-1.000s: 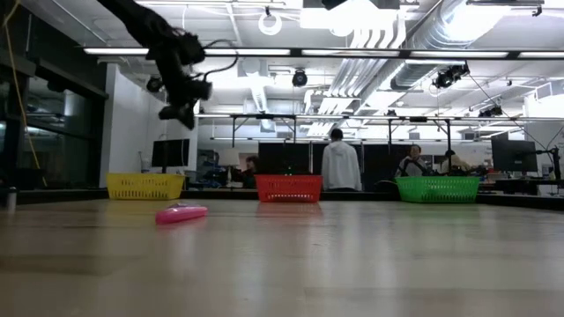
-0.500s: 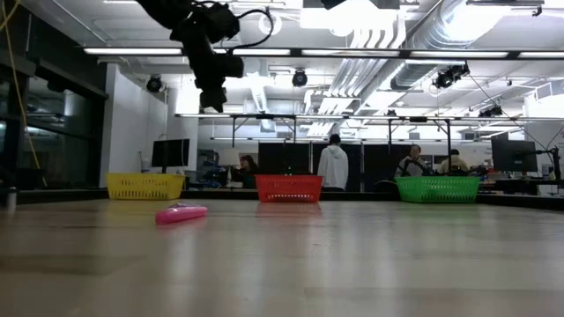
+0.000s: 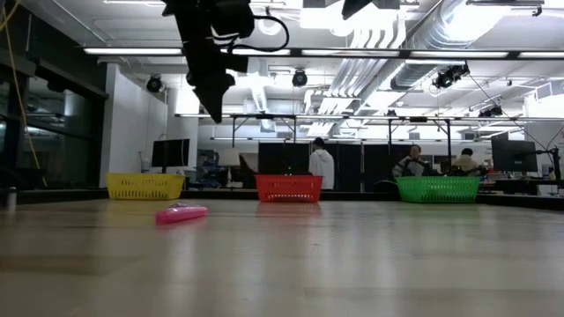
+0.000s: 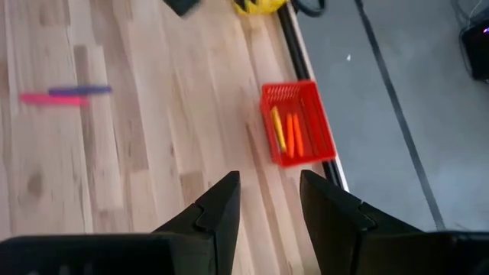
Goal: Pick & Place Markers
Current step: Put the violet pen into the red bin
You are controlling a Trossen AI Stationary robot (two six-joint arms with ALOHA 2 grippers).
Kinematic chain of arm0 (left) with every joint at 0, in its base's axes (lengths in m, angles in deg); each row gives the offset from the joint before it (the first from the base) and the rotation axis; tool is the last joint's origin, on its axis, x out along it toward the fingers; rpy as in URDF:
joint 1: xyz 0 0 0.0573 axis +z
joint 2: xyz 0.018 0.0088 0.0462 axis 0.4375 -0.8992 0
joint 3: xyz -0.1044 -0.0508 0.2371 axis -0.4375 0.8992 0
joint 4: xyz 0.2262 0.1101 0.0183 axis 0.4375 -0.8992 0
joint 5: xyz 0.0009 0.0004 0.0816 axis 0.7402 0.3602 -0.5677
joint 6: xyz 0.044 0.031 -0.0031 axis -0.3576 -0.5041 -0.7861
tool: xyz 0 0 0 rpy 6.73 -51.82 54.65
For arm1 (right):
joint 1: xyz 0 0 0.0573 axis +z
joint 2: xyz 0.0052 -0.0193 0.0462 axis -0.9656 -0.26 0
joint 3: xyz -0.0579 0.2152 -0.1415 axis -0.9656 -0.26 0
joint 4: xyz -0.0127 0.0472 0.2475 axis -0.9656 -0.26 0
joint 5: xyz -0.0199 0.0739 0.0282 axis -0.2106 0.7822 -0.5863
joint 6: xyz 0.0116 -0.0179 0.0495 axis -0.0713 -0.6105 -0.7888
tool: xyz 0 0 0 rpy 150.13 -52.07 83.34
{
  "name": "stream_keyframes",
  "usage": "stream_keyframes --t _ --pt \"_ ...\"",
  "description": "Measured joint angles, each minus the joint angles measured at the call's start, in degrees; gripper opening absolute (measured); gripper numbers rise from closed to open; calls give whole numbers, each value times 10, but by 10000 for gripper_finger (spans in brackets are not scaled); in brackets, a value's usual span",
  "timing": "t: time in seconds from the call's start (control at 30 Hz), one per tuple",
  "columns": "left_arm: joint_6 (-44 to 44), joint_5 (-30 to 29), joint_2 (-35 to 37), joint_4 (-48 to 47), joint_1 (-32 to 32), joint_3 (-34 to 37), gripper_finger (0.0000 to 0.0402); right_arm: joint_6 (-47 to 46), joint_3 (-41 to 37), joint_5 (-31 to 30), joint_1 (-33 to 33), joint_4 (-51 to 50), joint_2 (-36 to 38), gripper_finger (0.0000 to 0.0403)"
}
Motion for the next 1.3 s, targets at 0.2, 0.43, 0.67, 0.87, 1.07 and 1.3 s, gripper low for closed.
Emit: stream_keyframes --t 0.2,0.43,0.67,0.87,1.07,1.3 --pt "139 56 0 -69 -48 0 62 25 0 24 0 -49 0 126" --pt "271 57 0 -124 -116 0 62 50 0 175 -2 -63 0 126" --pt "349 14 0 -156 -185 0 62 66 -91 240 -4 -14 43 126" --pt "404 -15 0 -166 -226 0 62 -5 -387 272 -11 224 212 126" --pt "422 -17 0 -153 -248 6 62 -122 -628 300 -11 453 373 126" --pt "474 17 28 -72 -251 109 62 -254 -831 328 -11 662 510 126"
